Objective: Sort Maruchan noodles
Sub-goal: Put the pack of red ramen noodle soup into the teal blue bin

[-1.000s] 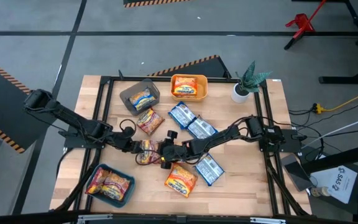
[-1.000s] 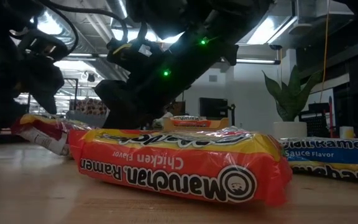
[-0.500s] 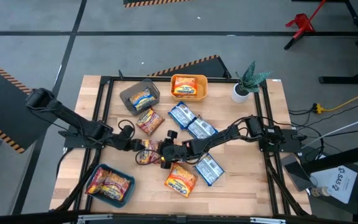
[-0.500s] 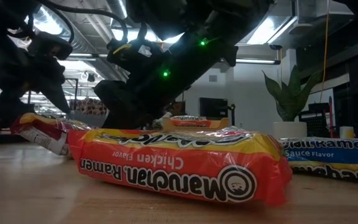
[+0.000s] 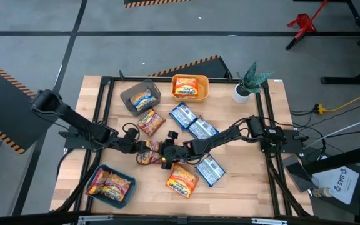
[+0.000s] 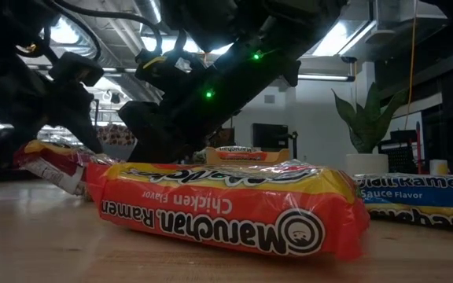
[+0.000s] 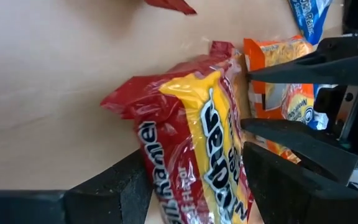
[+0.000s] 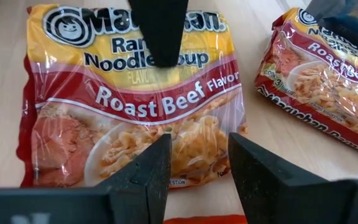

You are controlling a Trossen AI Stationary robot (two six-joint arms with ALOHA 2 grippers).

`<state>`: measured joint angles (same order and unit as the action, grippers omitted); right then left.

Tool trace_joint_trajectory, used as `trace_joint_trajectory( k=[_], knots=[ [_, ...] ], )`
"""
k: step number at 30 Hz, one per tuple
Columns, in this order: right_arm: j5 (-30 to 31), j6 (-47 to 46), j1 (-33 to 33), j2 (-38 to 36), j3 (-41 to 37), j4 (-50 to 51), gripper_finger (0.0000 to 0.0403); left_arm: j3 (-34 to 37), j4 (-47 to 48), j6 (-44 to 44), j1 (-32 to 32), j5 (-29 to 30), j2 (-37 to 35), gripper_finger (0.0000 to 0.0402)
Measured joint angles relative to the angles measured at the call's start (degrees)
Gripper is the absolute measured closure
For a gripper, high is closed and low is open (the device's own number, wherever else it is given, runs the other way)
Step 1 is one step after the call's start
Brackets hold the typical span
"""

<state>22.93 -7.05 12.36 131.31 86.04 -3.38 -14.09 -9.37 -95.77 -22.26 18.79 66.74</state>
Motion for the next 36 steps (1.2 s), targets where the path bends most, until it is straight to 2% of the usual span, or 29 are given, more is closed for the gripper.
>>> trace_joint_trajectory(
  k=[5,9,16,23,28,36],
  knots=[
    [-0.1,0.0,0.0,0.0,0.0,0.0,0.0253,0.0,-5.9,0.3,0.0,-0.5,4.1,0.0175],
    [-0.9,0.0,0.0,0.1,0.0,0.0,0.0253,0.0,-7.5,0.3,0.0,-2.5,5.1,0.0204],
    [-1.6,0.2,0.0,0.0,-0.1,1.2,0.0253,0.0,-9.1,1.4,0.0,-2.8,4.7,0.0265],
    [-1.4,1.6,0.1,-4.8,-0.3,10.5,0.0253,0.0,-9.4,3.7,0.0,-4.8,1.6,0.0277],
    [-0.6,1.7,0.2,-9.5,-0.2,17.6,0.0253,-0.1,-9.4,10.1,0.2,-13.1,-1.7,0.0278],
    [0.9,2.7,1.7,-12.8,-0.1,20.5,0.0253,-4.9,-7.9,19.2,0.2,-36.2,-6.1,0.0279]
  ],
)
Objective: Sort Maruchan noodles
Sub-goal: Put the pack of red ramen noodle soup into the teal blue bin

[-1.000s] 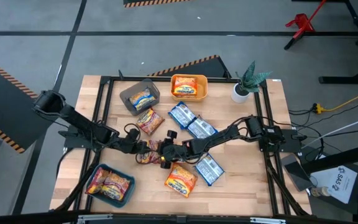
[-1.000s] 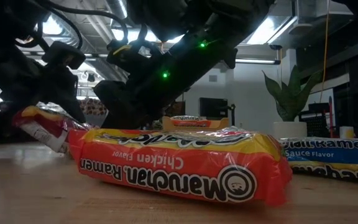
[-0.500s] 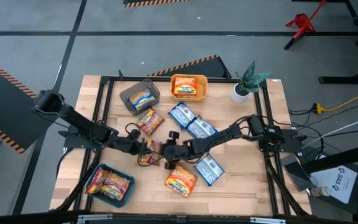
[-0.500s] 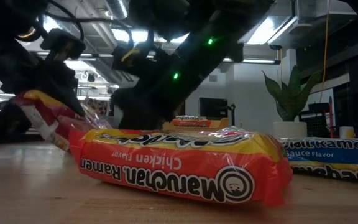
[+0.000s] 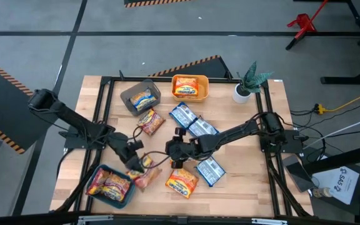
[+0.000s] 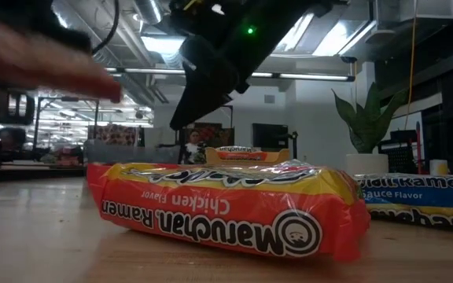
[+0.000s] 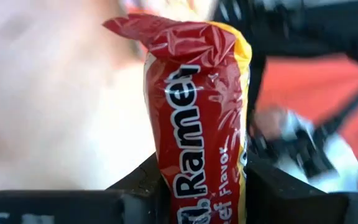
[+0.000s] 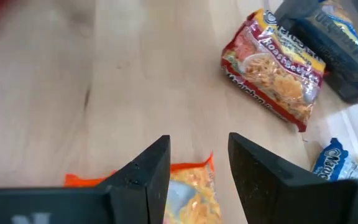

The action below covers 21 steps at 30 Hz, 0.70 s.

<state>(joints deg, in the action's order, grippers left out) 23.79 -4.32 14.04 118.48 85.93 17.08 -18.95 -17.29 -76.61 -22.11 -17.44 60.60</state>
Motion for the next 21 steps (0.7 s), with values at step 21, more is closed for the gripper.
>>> trace_joint_trajectory(
  k=[21],
  knots=[
    [-0.3,-4.9,0.6,0.0,0.1,-0.1,0.0253,-24.9,57.5,39.7,-7.7,-17.0,-0.3,0.0279]
  ],
)
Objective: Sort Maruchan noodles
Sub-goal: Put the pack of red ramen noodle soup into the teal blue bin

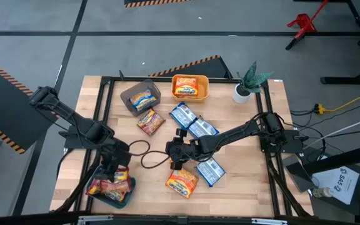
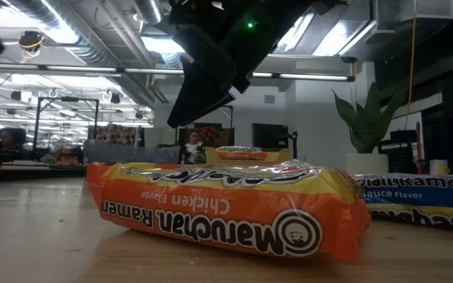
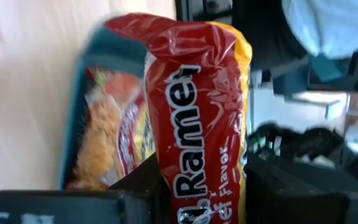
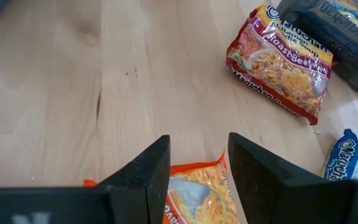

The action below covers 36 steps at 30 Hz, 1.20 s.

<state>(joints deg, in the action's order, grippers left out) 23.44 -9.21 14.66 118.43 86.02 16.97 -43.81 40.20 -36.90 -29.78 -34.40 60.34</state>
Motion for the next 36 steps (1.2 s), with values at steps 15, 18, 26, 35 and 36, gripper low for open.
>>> trace_joint_trajectory(
  k=[15,18,26,35,36],
  knots=[
    [1.5,-1.5,0.0,-0.1,0.0,-0.2,0.0253,0.7,0.5,12.7,-4.6,-1.6,4.3,0.0278],
    [1.5,-1.6,0.0,-0.1,0.0,-0.1,0.0253,0.7,0.5,14.9,-4.6,-3.2,5.6,0.0278],
    [1.6,-1.7,0.0,-0.1,0.0,-0.1,0.0253,0.7,-1.7,21.4,-4.5,-0.8,8.4,0.0277],
    [1.5,-1.1,0.0,-0.1,0.0,0.1,0.0253,0.7,-3.9,22.8,-4.9,-5.4,12.8,0.0277],
    [1.5,-1.1,0.0,-0.1,0.0,0.1,0.0253,0.7,-4.3,23.2,-4.9,-5.4,13.1,0.0277]
  ],
)
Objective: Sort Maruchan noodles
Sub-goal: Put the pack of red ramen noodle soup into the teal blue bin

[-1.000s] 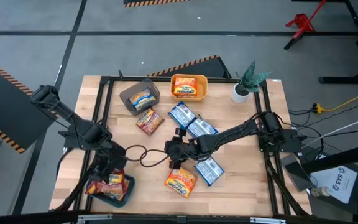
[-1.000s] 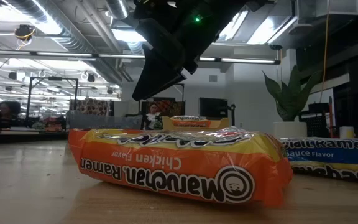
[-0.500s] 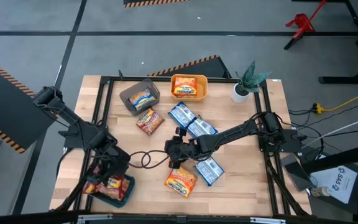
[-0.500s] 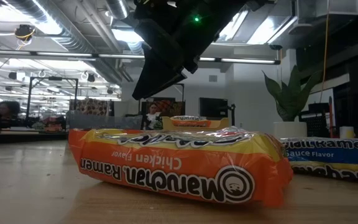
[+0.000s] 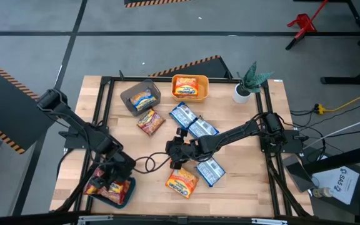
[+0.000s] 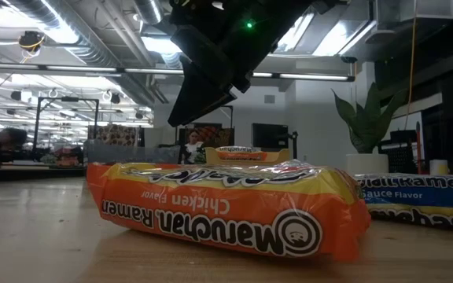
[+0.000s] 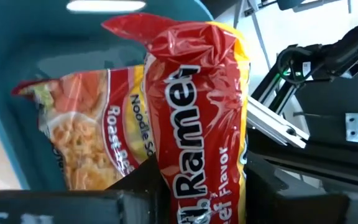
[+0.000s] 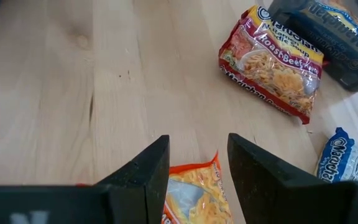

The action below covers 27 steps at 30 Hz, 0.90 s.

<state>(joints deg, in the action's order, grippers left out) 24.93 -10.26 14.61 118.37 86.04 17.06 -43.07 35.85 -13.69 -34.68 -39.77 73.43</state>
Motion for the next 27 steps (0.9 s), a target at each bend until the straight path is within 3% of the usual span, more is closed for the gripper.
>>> trace_joint_trajectory(
  k=[12,18,23,27],
  knots=[
    [0.0,0.0,0.0,0.0,0.0,0.2,0.0253,0.0,-1.1,5.1,-0.6,0.6,2.4,0.0277],
    [-0.1,0.0,0.0,0.0,0.0,1.7,0.0253,0.0,-1.0,6.7,-1.3,8.6,2.4,0.0277],
    [-0.1,0.0,0.0,0.0,0.1,2.6,0.0253,0.0,-1.1,6.3,-1.3,5.9,2.4,0.0277],
    [-0.1,0.0,0.0,0.0,0.1,2.6,0.0253,0.0,-1.2,1.2,-1.3,5.0,2.4,0.0277]
  ],
)
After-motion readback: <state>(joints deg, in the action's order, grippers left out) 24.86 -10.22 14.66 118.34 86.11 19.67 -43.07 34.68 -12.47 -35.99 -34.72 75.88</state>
